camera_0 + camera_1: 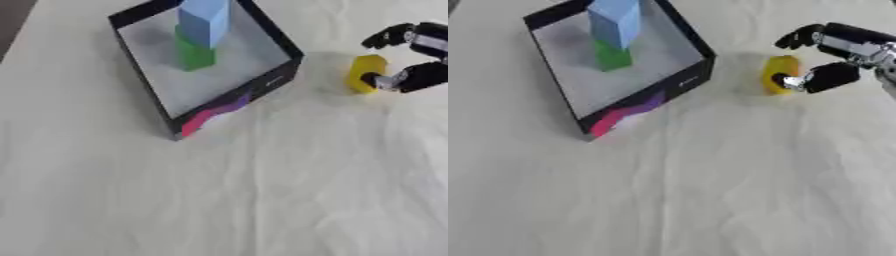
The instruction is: Pick up objects on the table and place them in the box.
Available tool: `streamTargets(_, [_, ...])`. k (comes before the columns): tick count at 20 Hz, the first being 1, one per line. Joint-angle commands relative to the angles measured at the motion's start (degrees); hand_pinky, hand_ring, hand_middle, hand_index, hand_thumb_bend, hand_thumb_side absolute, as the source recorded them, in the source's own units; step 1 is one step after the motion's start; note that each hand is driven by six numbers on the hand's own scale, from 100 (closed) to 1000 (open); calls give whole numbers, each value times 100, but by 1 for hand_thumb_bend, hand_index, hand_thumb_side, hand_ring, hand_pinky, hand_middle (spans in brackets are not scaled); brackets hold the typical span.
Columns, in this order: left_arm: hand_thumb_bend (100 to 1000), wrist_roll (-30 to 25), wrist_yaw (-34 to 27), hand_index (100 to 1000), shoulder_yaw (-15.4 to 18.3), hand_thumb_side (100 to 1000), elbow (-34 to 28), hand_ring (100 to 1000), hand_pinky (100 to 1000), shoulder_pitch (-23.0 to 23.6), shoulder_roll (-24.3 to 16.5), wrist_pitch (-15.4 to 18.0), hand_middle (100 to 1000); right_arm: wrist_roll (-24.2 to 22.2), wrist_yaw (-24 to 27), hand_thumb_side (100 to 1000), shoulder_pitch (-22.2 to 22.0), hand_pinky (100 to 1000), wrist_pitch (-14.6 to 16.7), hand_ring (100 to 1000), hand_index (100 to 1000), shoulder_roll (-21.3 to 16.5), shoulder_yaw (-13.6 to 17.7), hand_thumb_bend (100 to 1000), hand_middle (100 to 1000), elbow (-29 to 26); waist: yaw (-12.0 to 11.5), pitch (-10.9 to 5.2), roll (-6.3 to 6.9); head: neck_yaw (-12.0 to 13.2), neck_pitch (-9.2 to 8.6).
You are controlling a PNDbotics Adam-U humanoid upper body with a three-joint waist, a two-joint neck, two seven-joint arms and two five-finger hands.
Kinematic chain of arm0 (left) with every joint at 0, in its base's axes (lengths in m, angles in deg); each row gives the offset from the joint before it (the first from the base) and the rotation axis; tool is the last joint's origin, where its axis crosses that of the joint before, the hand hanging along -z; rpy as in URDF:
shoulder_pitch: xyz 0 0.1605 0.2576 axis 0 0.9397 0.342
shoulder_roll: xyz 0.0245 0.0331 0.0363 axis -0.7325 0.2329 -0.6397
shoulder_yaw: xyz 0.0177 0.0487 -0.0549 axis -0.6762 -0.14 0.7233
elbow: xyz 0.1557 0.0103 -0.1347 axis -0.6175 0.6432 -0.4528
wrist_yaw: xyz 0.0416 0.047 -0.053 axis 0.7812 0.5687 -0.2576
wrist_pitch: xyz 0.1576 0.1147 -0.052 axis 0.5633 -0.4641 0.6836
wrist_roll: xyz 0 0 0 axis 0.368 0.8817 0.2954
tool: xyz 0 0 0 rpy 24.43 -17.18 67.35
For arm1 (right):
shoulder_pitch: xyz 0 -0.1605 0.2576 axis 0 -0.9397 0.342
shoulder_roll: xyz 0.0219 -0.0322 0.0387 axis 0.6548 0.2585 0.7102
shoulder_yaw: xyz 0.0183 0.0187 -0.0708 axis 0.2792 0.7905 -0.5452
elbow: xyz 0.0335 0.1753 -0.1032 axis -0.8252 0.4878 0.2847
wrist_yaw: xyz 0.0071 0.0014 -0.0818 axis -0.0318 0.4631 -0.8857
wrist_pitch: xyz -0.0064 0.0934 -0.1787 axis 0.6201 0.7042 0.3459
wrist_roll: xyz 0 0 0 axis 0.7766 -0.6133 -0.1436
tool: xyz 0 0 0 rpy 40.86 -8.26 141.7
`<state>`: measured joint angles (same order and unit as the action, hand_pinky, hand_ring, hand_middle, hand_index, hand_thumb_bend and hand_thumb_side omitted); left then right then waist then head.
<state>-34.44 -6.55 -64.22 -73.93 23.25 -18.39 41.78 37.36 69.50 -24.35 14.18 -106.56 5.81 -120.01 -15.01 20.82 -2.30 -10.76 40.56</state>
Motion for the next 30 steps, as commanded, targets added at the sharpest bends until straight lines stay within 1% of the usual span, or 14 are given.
streamTargets(1, [408,19,14,852,81,632,-121,613,730,-27,-97,19,785,36,-160,530,92,934,29,887,896,-135,63,346,846,82,-28,12,-59,-38,-96])
streamTargets(9, [406,38,9,849,83,632,-133,595,732,-13,-78,33,778,152,-513,494,141,929,77,887,894,-70,71,384,846,389,-95,36,-62,-127,-205])
streamTargets(10, [406,36,11,849,82,632,-135,592,732,-15,-74,33,778,164,-546,472,149,928,86,886,894,-63,69,374,846,424,-104,37,-62,-138,-224])
streamTargets(12, [409,43,14,847,84,630,-136,588,732,-13,-69,31,776,178,-597,451,160,925,98,883,892,-48,65,400,843,485,-125,40,-59,-151,-266])
streamTargets(14, [412,56,7,845,88,628,-135,585,731,-11,-63,35,774,182,-635,381,169,920,79,878,889,-28,60,419,837,549,-143,44,-59,-168,-291])
streamTargets(15, [414,60,5,845,88,627,-137,584,731,-9,-60,38,774,174,-657,323,172,916,65,871,886,-19,53,427,828,580,-150,46,-58,-176,-302])
streamTargets(18, [414,74,6,844,93,626,-141,583,730,-1,-50,41,772,142,-702,331,185,909,-7,854,878,11,40,427,810,649,-165,49,-55,-188,-308])
streamTargets(20, [413,81,7,843,95,627,-145,583,731,4,-42,44,772,138,-686,359,197,895,-87,813,859,27,38,381,755,679,-166,49,-53,-194,-298])
streamTargets(22, [412,83,10,842,95,628,-144,583,731,12,-36,43,772,142,-623,365,206,885,-196,778,841,36,35,353,732,694,-162,45,-52,-195,-287])
streamTargets(24, [409,85,16,841,96,629,-141,583,731,25,-30,41,771,160,-531,339,208,864,-311,727,803,44,37,309,658,679,-157,36,-52,-190,-270])
streamTargets(25, [409,86,19,840,98,629,-140,582,731,30,-28,41,771,169,-461,300,207,862,-363,711,782,51,45,249,639,659,-153,30,-51,-185,-261])
streamTargets(26, [409,87,24,840,100,629,-139,582,731,37,-27,40,771,179,-351,294,206,862,-410,709,780,55,60,241,637,633,-148,22,-50,-179,-251])
streamTargets(27, [408,88,27,840,101,629,-138,583,732,44,-26,40,771,192,-232,270,204,862,-454,700,773,50,77,182,626,597,-142,12,-48,-174,-239])
streamTargets(30, [407,90,41,839,113,629,-137,583,733,76,-26,48,771,220,177,242,171,864,-604,695,769,11,138,100,620,405,-121,-23,-47,-161,-211])
